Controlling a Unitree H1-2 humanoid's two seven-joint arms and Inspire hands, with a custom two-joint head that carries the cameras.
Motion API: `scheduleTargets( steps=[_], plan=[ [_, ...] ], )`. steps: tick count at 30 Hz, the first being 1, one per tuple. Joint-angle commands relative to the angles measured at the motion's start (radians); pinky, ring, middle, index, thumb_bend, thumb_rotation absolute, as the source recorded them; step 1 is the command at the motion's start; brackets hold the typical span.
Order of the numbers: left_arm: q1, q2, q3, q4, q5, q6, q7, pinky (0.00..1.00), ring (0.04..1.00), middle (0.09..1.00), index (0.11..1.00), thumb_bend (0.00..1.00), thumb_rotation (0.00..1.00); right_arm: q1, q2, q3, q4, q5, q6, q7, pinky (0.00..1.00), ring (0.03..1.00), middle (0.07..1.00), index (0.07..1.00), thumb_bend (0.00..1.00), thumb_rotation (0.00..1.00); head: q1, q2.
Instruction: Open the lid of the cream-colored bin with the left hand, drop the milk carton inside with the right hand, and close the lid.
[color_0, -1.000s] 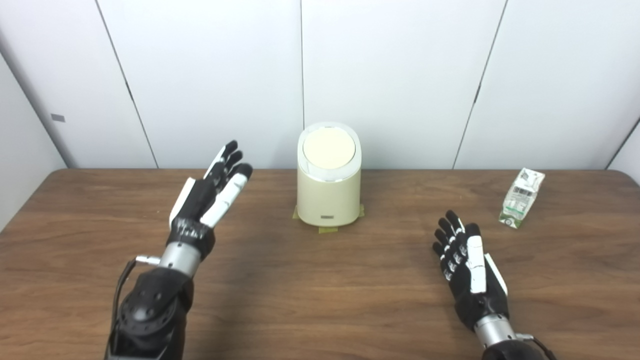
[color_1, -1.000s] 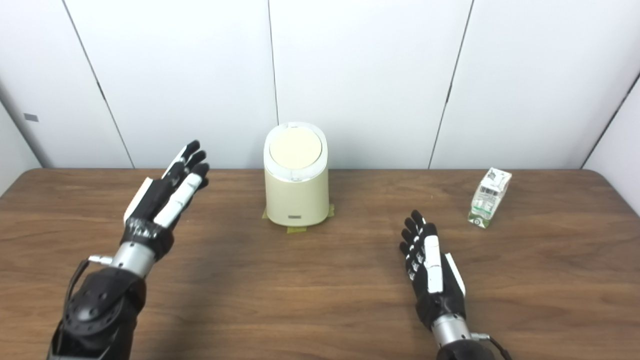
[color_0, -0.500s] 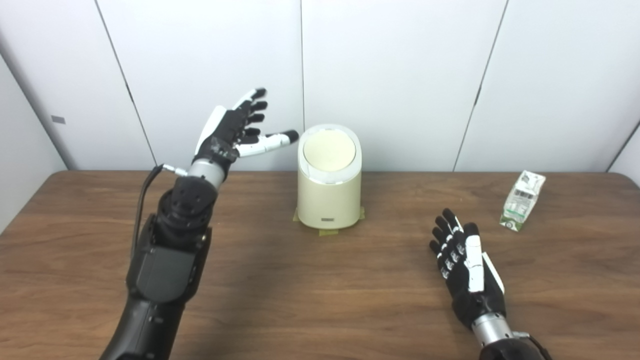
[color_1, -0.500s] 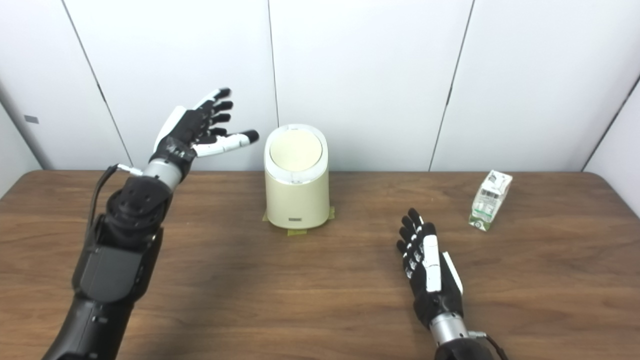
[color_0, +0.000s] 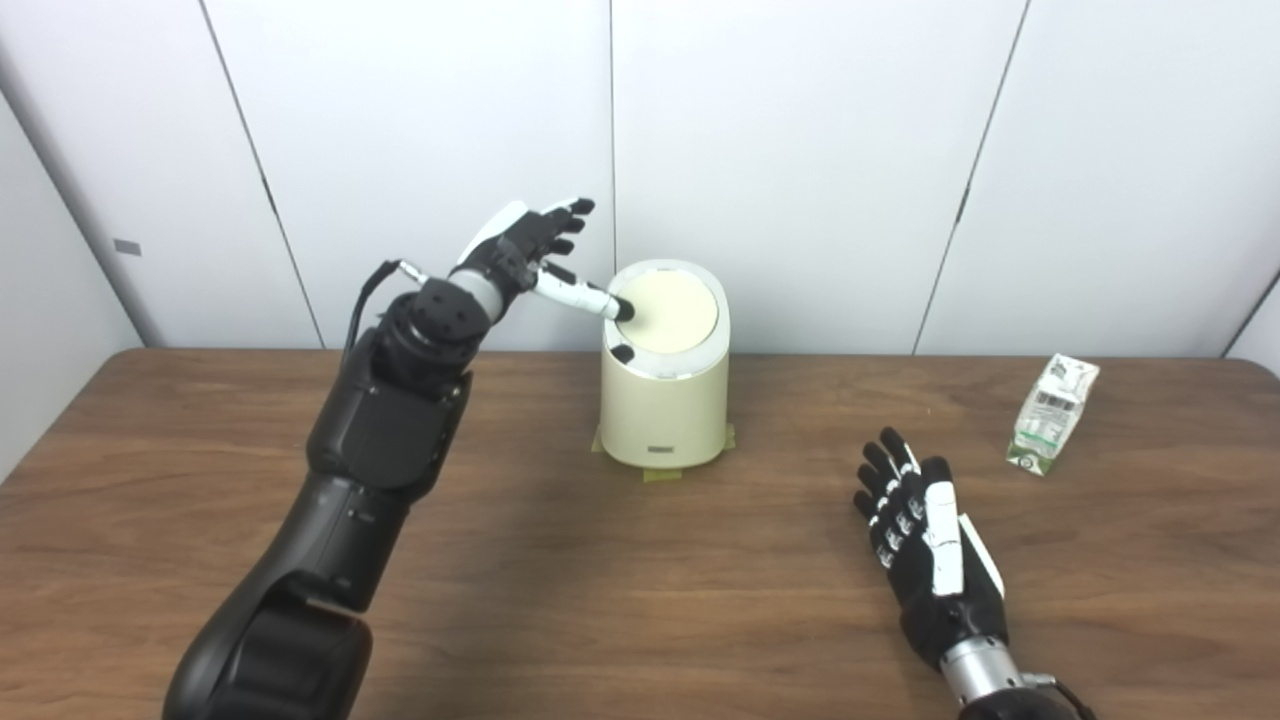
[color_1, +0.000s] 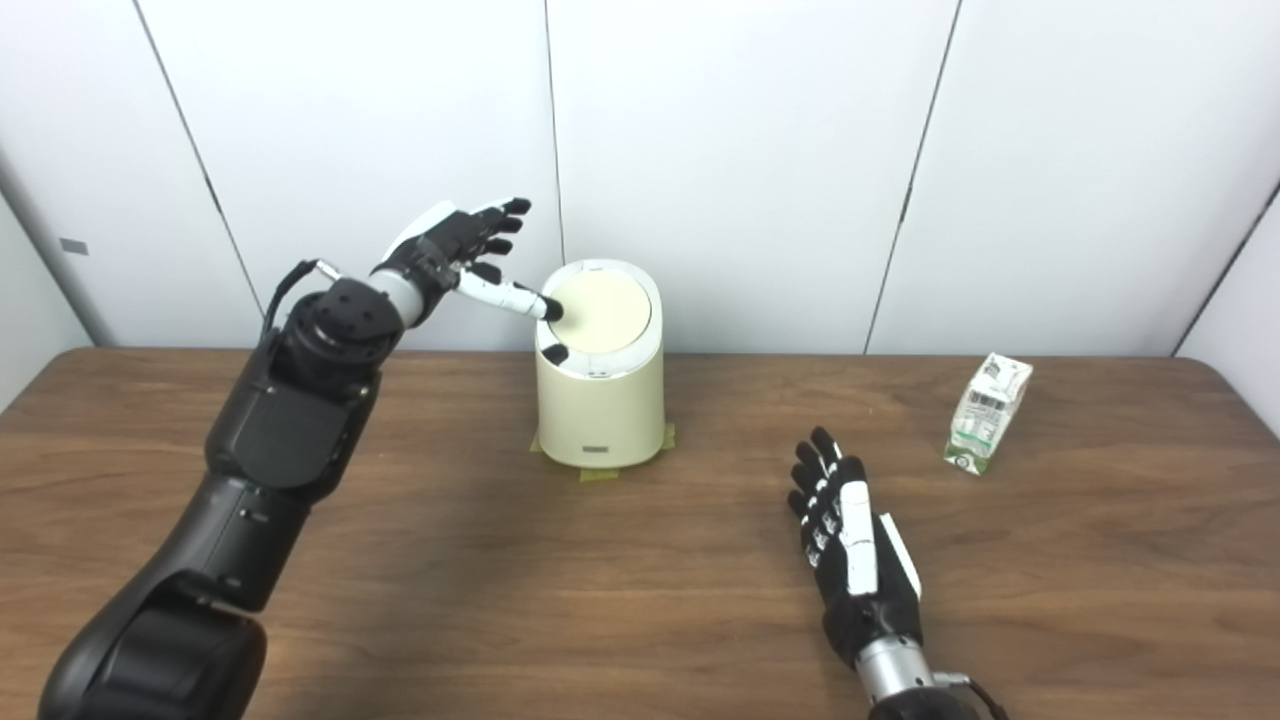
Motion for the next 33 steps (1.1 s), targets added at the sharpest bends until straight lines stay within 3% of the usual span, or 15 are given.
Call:
scheduleTargets(
  steps=[1, 10, 18, 33],
  plan=[
    [-0.087, 0.004, -0.016, 0.000, 0.031, -0.006, -0.003, 0.91, 0.972, 0.985, 0.984, 0.84, 0.04, -0.021, 0.002, 0.004, -0.037, -0.005, -0.015, 0.002, 1.00, 0.984, 0.972, 0.997, 0.62, 1.00, 0.000, 0.002],
    [-0.146, -0.031, -0.026, 0.051, 0.073, -0.005, 0.010, 1.00, 0.997, 0.984, 0.984, 0.83, 0.01, -0.018, 0.013, 0.005, -0.049, -0.011, 0.002, -0.009, 1.00, 0.981, 0.970, 0.995, 0.63, 1.00, -0.005, 0.008],
    [-0.171, -0.025, -0.055, 0.082, 0.118, -0.006, 0.008, 0.96, 0.966, 0.958, 0.951, 0.83, 0.00, -0.023, 0.020, 0.000, -0.053, -0.004, -0.002, -0.011, 1.00, 0.988, 0.974, 0.998, 0.63, 1.00, -0.015, 0.017],
    [-0.180, 0.059, -0.233, 0.086, 0.215, -0.043, -0.029, 0.87, 0.943, 0.981, 0.932, 0.84, 0.00, -0.032, 0.024, -0.010, -0.050, 0.001, -0.007, -0.010, 1.00, 0.987, 0.970, 0.990, 0.64, 1.00, -0.016, 0.018]
  ],
)
